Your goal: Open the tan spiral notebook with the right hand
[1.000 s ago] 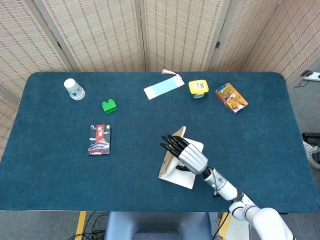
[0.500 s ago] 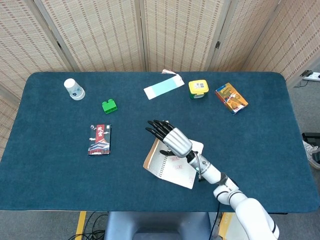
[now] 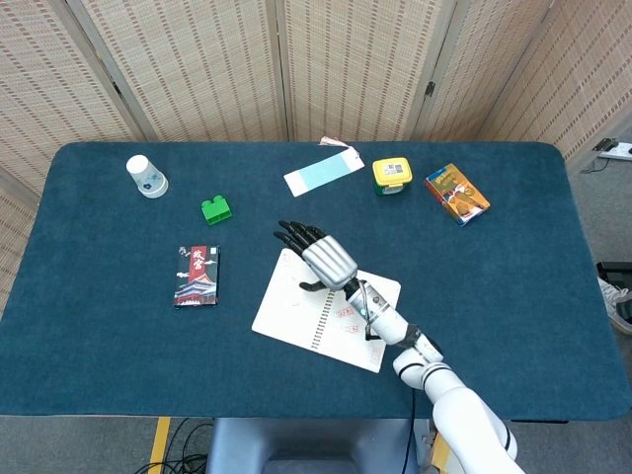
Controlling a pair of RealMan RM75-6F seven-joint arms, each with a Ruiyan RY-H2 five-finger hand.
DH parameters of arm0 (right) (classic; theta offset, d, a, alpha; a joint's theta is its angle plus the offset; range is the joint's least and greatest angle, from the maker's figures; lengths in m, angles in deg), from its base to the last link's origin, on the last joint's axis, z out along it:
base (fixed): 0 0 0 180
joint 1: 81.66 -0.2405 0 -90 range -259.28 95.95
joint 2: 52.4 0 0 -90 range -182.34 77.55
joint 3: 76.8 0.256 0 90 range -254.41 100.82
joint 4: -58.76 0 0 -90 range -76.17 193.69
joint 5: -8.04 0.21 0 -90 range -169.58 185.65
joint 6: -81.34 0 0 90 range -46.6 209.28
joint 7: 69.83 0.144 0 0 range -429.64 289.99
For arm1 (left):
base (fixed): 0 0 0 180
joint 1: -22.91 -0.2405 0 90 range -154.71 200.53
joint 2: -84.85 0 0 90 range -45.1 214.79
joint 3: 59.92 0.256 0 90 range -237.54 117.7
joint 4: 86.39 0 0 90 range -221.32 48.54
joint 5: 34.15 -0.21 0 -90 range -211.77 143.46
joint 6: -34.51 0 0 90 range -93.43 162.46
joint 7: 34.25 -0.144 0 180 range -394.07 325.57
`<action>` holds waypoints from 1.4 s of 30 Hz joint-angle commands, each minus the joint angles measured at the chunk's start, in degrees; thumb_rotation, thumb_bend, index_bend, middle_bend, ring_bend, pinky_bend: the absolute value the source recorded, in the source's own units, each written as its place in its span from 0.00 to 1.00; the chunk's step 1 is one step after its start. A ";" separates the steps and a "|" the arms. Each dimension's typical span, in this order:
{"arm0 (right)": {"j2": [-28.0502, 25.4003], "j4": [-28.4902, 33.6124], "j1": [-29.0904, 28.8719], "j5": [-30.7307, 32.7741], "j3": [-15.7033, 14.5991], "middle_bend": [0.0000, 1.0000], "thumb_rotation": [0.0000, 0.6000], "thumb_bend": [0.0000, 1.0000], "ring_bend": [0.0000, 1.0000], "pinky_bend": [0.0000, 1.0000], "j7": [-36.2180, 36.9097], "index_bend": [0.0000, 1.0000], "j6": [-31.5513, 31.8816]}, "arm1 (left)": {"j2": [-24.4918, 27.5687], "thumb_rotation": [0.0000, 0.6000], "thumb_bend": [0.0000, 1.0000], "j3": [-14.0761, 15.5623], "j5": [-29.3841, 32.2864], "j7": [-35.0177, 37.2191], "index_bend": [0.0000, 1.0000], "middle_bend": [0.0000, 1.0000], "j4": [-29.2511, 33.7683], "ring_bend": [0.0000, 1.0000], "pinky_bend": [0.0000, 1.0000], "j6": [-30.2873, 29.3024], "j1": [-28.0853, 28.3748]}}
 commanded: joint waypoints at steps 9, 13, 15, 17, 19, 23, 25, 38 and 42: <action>-20.72 25.01 16.44 1.03 -3.90 0.00 1.00 0.18 0.00 0.08 -16.12 0.00 15.36 | -1.05 1.00 0.10 2.93 -7.31 -8.49 0.22 0.24 3.51 0.22 0.26 -1.51 2.34; -39.24 55.35 27.08 6.00 -7.00 0.00 1.00 0.19 0.00 0.03 -36.98 0.00 16.25 | -2.32 1.00 0.10 4.27 -10.26 -12.83 0.22 0.24 5.35 0.22 0.26 -1.31 4.05; -45.79 66.17 30.71 9.39 -8.19 0.00 1.00 0.19 0.00 0.02 -43.10 0.00 16.39 | -2.93 1.00 0.10 4.80 -11.26 -14.73 0.22 0.24 6.26 0.22 0.26 -1.21 4.72; -50.75 73.53 34.06 12.37 -9.38 0.00 1.00 0.19 0.00 0.02 -46.28 0.00 17.10 | -3.40 1.00 0.10 5.67 -12.94 -16.06 0.22 0.24 7.23 0.22 0.26 -0.90 5.38; -52.87 75.85 36.48 14.02 -10.42 0.00 1.00 0.19 0.00 0.02 -47.36 0.00 17.65 | -3.59 1.00 0.10 6.59 -14.88 -17.12 0.22 0.24 7.88 0.22 0.26 -0.83 5.82; -55.05 77.90 40.88 17.71 -11.72 0.00 1.00 0.19 0.00 0.01 -48.61 0.00 18.04 | -4.82 1.00 0.10 8.08 -18.37 -20.87 0.21 0.24 8.52 0.22 0.26 -2.11 6.46; -56.11 79.66 41.85 19.27 -11.83 0.00 1.00 0.20 0.00 0.00 -51.40 0.00 17.95 | -5.23 1.00 0.10 8.52 -19.20 -22.12 0.21 0.24 8.66 0.22 0.26 -2.62 6.55; -56.84 83.91 45.53 17.80 -10.05 0.00 1.00 0.21 0.00 0.00 -57.48 0.00 20.87 | -6.36 1.00 0.10 9.34 -18.98 -25.56 0.21 0.24 8.69 0.22 0.26 -3.18 7.15; -56.96 83.60 45.84 17.22 -9.54 0.00 1.00 0.21 0.00 0.00 -57.17 0.00 20.22 | -6.50 1.00 0.10 9.54 -18.33 -26.21 0.21 0.24 8.86 0.22 0.26 -2.35 7.55</action>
